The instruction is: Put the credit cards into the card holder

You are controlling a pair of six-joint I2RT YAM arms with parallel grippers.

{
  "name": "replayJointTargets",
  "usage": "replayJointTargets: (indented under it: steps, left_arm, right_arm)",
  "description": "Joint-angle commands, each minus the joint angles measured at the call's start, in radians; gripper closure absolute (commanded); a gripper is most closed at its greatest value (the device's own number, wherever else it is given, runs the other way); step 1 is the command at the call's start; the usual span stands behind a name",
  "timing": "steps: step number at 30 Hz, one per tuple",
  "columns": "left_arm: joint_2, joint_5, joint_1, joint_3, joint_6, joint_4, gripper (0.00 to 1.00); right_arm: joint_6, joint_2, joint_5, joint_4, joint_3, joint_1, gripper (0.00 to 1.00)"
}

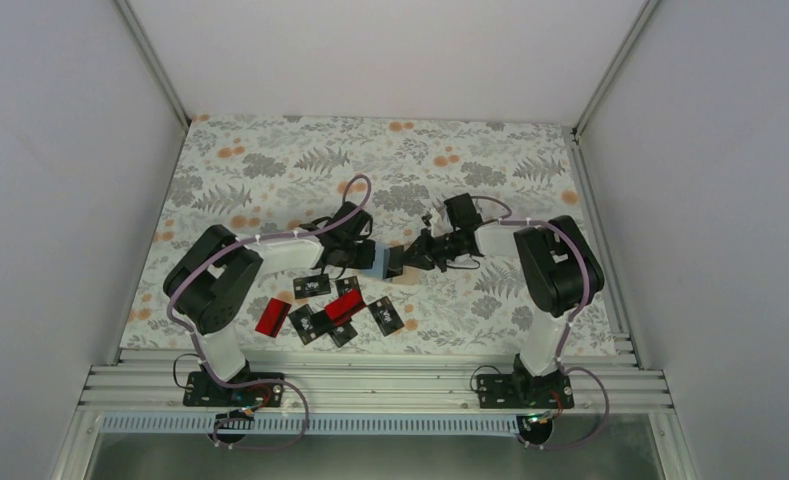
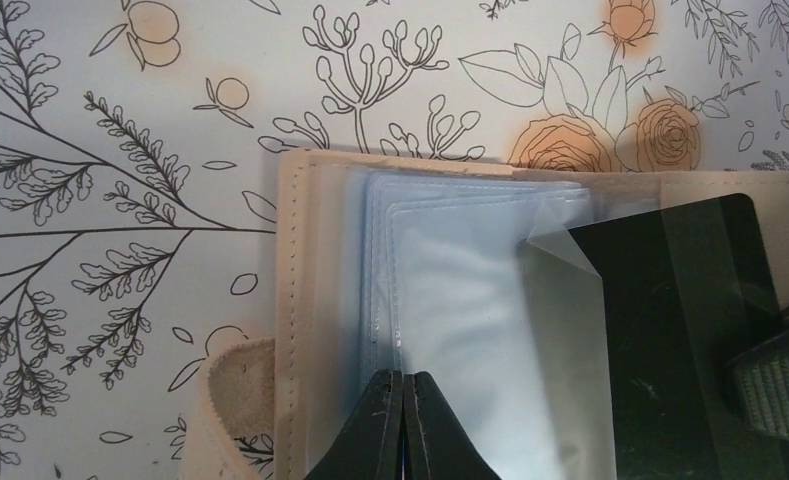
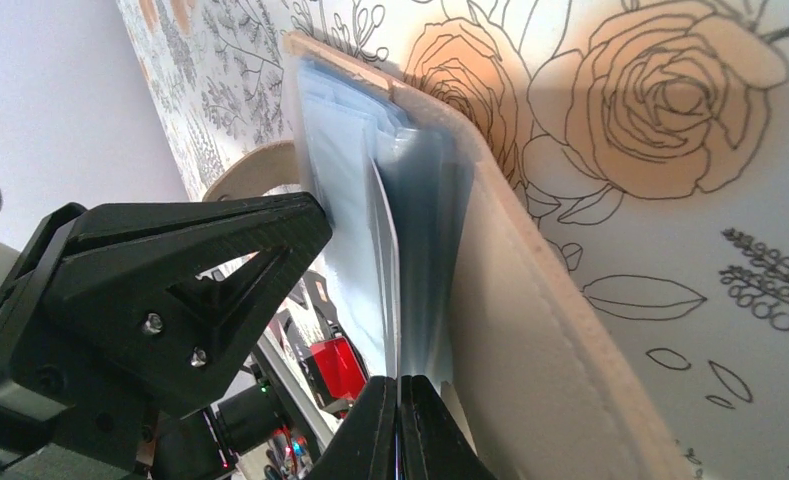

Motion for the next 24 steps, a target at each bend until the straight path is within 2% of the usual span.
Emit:
replayJointTargets:
  steps: [1, 13, 24]
  left_arm:
    - [-0.007, 0.01, -0.003, -0.038, -0.016, -0.07, 0.98]
    - [-0.029, 0.013, -0.003, -0.057, -0.022, -0.066, 0.98]
    - [-0.033, 0.009, -0.003, -0.067, -0.023, -0.064, 0.98]
  right_arm:
    - [0.062, 0.0, 0.033, 0.059, -0.023, 0.025, 0.96]
    - [0.178, -0.006, 0.103, 0.164, -0.059, 0.051, 0.96]
    - [0.057, -0.045, 0.206, 0.006, 0.0, 0.049, 0.96]
